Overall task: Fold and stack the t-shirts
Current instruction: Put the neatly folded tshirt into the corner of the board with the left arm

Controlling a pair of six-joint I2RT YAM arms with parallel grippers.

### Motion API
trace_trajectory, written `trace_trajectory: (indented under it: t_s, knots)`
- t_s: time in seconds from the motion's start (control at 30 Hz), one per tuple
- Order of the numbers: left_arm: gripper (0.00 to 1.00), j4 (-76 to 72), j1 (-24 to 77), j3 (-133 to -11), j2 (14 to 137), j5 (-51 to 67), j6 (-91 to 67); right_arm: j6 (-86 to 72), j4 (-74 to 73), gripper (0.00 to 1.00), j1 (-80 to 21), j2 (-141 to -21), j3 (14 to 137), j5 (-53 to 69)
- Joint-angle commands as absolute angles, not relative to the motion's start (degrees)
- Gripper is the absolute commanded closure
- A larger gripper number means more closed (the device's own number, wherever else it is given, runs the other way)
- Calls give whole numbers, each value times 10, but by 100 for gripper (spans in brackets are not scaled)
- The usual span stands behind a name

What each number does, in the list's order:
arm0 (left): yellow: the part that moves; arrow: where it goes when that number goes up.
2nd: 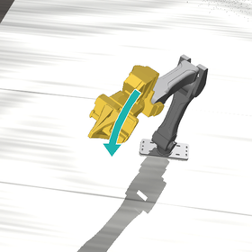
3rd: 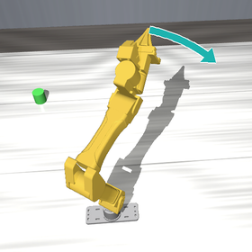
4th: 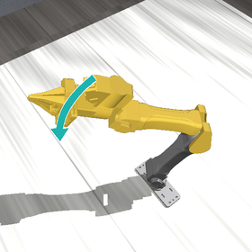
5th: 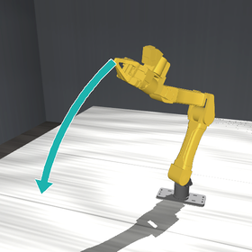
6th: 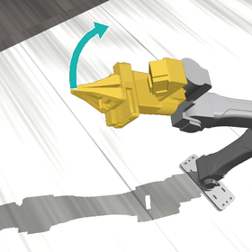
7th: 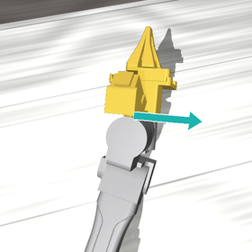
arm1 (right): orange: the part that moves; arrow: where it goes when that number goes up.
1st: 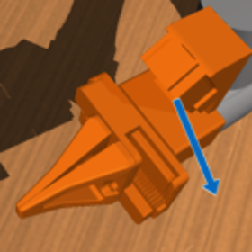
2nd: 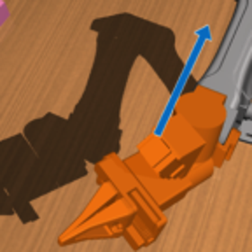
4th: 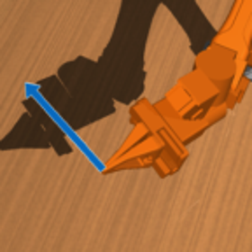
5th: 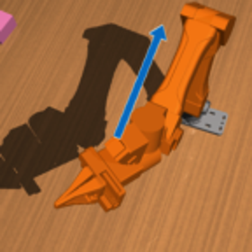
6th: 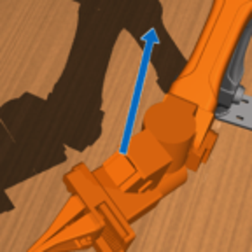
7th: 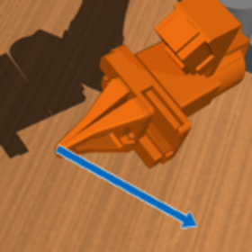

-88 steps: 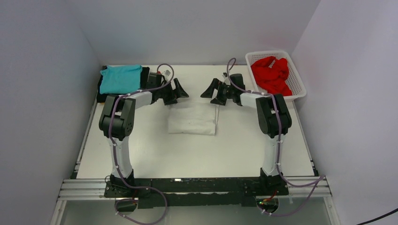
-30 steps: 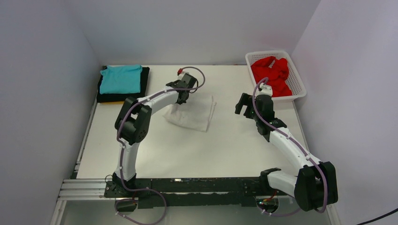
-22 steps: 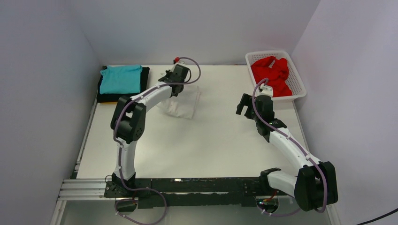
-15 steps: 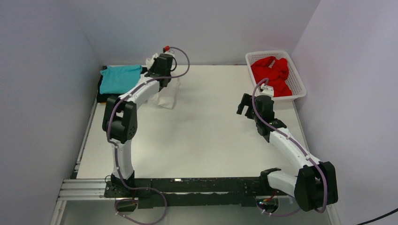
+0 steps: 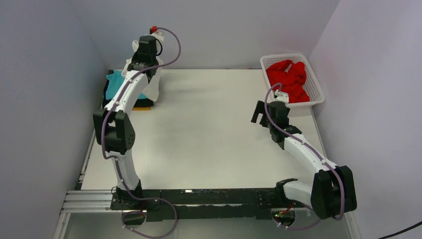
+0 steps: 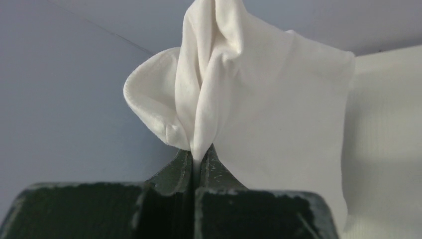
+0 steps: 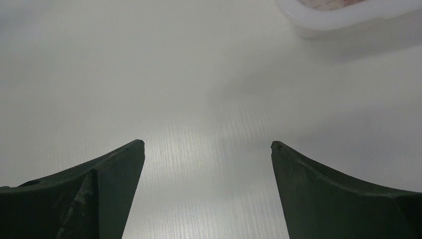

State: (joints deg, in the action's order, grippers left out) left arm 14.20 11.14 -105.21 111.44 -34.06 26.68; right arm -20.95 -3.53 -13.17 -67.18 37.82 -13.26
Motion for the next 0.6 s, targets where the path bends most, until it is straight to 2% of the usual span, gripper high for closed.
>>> trace_trajectory:
  t_s: [0.0, 0.3, 0.57]
  knots:
    - [100, 159, 104, -1103, 1044, -300, 260, -201, -25, 0, -131, -670, 399, -146]
    - [100, 172, 69, -1082, 1047, -251, 227, -205, -29, 0, -131, -666, 398, -144]
    - [100, 212, 22, -1132, 1111, -197, 180, -204, -38, 0, -131, -679, 407, -149]
